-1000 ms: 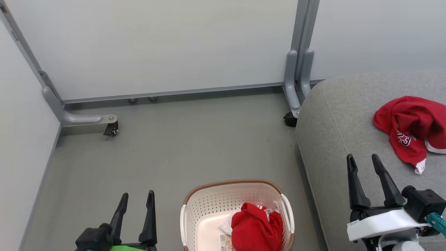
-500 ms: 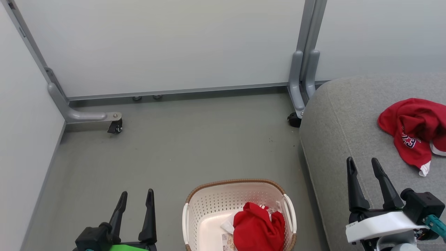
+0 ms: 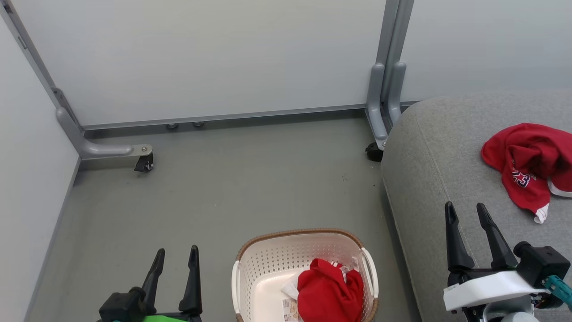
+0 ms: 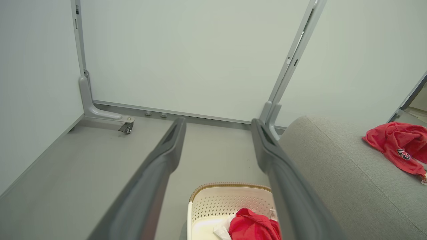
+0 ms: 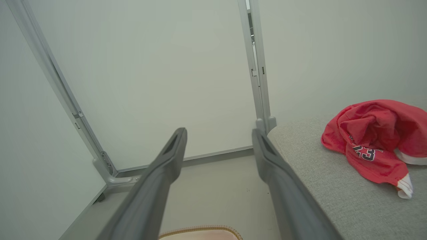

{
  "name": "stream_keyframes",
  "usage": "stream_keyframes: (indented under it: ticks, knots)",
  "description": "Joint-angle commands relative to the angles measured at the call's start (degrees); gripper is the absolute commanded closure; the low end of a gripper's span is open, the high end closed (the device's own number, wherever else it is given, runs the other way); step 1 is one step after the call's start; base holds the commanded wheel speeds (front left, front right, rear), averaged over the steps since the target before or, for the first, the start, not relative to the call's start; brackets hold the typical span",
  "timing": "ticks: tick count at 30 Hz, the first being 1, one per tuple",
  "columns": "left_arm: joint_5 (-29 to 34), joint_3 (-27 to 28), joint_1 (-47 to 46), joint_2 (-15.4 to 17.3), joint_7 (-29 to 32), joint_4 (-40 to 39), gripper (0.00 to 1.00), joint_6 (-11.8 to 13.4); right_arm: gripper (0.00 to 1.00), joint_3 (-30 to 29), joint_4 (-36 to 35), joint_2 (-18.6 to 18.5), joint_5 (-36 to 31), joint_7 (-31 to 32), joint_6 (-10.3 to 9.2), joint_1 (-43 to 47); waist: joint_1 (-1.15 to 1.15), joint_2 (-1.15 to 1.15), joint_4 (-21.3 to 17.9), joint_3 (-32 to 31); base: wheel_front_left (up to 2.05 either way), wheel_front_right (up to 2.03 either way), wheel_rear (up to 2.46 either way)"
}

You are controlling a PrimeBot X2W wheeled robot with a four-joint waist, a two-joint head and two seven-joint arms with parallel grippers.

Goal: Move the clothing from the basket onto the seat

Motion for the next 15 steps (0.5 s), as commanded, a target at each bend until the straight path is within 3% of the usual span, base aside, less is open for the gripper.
stream_keyframes:
  ticks: [1,15]
  knots:
    - [0.56,-0.08,0.12,0.14,-0.02,0.08,0.00,0.01,0.00,-0.10,0.23,-0.06,0.15,-0.15,-0.02,-0.50,0.00,0.00,0.03,0.06,0.00,0.00,0.00]
    - [0.14,-1.16,-0.94,0.14,-0.02,1.48,0.00,-0.01,0.00,-0.77,-0.87,-0.93,-0.09,-0.16,-0.02,-2.08,0.00,0.00,-0.89,2.86,0.00,0.00,0.00]
